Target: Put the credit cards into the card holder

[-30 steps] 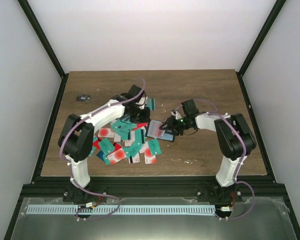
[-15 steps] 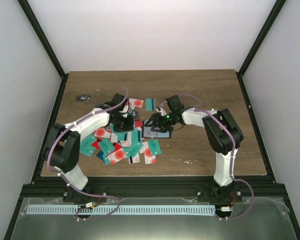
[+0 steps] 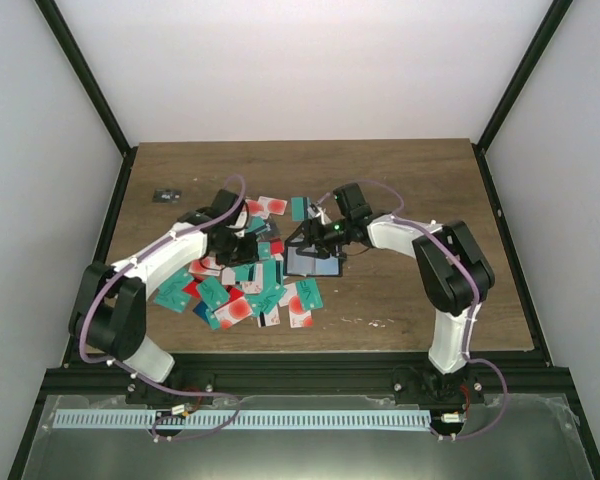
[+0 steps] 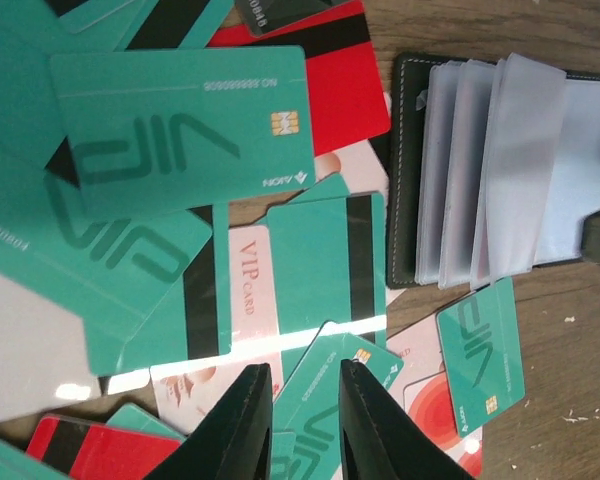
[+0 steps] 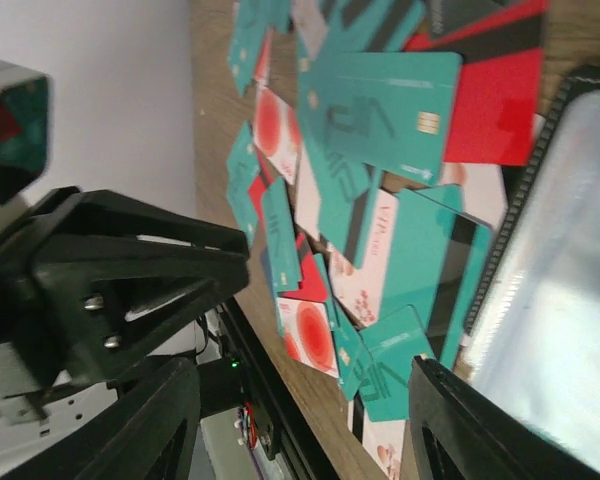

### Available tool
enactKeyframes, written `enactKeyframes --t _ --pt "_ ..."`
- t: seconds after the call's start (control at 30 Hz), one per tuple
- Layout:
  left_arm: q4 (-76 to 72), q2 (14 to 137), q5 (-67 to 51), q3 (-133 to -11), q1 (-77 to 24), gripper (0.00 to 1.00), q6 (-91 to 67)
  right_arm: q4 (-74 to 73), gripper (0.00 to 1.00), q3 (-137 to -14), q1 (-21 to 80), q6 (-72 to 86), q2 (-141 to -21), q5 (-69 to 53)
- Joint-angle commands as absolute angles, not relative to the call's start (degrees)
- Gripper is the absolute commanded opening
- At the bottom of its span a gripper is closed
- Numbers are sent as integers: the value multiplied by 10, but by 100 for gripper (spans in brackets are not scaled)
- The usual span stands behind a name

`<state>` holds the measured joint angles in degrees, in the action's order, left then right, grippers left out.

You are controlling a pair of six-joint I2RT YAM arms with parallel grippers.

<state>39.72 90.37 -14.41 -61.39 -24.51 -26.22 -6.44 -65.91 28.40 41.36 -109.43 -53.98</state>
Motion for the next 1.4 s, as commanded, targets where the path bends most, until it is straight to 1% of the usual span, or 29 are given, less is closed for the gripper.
enactKeyframes --t 0.0,0.13,0.27,0.33,0.43,0.57,0.7,0.77,0.87,1.0,1.2,1.37 --pt "429 868 -118 -594 -243 24 -248 -70 59 -665 291 378 -1036 -555" --pt "448 835 -85 -571 -243 35 -258 -89 59 -629 291 353 -993 -530" --pt "476 796 -20 -541 -242 50 -297 -86 59 -575 296 361 -954 -517" --pt "482 779 -6 -520 -240 53 -321 -78 59 -549 308 372 -939 -501" --pt "483 747 0 -483 -236 55 -361 -62 59 -526 333 390 -933 -478" --pt "486 699 14 -437 -228 59 -422 -62 59 -544 383 393 -946 -453" --pt "502 664 34 -419 -212 59 -464 -67 59 -594 419 391 -989 -442" --pt "504 651 35 -409 -192 57 -473 -58 58 -614 432 398 -1012 -435" --pt "484 633 5 -390 -157 55 -476 -44 57 -649 450 413 -1048 -427" --pt "457 620 -24 -367 -113 52 -476 -51 55 -725 479 416 -1123 -413" --pt "407 635 -53 -339 -62 44 -470 -75 50 -840 494 425 -1219 -402" --pt "369 664 -76 -317 -27 33 -456 -133 48 -957 501 407 -1292 -398"
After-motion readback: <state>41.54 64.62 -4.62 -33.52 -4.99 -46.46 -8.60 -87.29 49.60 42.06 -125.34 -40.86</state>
